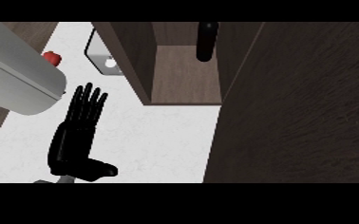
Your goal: Pick up the wine, place it into the cabinet and close the cabinet
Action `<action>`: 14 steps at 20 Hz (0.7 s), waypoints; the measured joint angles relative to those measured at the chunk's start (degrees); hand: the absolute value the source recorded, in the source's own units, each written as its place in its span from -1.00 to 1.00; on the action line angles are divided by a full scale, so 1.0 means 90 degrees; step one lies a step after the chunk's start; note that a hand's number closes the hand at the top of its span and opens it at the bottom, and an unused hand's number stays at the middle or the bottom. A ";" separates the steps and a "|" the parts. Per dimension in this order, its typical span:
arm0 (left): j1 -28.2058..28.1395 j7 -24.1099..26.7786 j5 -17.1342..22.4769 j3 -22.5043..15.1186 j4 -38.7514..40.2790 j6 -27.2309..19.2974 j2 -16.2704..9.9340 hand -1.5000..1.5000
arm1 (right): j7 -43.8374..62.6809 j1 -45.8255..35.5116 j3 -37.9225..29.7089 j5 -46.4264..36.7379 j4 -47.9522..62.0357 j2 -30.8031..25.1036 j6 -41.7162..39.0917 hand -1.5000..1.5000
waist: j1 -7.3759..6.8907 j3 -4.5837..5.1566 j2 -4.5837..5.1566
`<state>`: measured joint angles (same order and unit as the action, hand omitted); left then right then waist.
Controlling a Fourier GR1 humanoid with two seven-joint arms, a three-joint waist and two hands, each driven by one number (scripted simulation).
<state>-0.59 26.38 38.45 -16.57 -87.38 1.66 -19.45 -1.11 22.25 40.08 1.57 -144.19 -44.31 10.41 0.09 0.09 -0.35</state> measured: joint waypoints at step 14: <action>-0.0527 -0.0155 0.0699 0.1152 -0.0153 0.1065 -0.1045 -1.00 | 0.0500 -0.0524 0.0324 -0.0041 0.0014 0.0015 -0.0194 1.00 | -0.0067 0.0014 0.0019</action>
<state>-5.34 24.98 44.74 -6.20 -88.76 11.24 -28.86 3.38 17.53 43.00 1.20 -144.07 -44.17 8.67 -0.52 0.22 -0.18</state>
